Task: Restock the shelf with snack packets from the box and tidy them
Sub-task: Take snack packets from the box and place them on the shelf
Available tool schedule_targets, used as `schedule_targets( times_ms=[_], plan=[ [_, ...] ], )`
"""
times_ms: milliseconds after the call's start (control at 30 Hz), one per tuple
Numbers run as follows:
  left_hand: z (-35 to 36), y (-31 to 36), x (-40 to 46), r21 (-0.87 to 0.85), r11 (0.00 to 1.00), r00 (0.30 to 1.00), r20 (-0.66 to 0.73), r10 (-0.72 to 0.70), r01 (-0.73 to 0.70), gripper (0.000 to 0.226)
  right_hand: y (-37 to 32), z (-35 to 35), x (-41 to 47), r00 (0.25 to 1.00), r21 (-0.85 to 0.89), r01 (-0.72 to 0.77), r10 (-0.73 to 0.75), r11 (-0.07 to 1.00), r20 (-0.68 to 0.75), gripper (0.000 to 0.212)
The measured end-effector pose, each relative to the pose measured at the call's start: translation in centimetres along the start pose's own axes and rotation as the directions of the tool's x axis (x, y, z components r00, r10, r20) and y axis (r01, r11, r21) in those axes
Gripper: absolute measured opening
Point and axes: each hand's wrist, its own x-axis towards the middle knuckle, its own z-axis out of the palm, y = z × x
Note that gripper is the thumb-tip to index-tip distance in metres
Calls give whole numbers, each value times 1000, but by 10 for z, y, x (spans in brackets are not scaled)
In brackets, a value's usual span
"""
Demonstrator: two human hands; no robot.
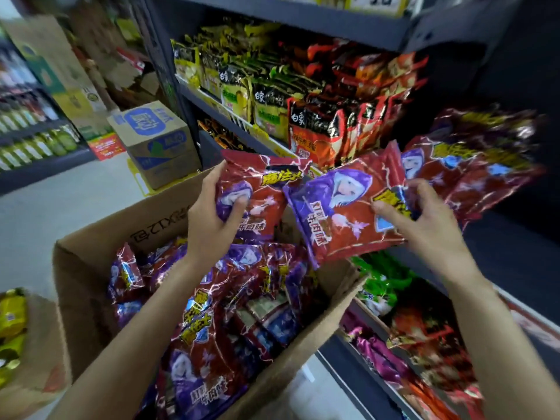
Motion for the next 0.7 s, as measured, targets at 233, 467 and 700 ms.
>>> schedule_targets(
  times_ms=[233, 467, 700],
  plan=[
    [77, 72, 18, -155, 988, 999, 31, 8, -3, 50, 24, -104, -13, 936, -29, -16, 5, 999, -351, 30],
    [142, 120, 37, -278, 958, 990, 137, -29, 67, 56, 56, -158, -3, 921, -160, -101, 32, 982, -388, 35],
    [186, 124, 65, -309, 941, 963, 265, -51, 135, 57, 74, -131, 51, 981, -353, -76, 6, 933, -196, 46]
  ],
)
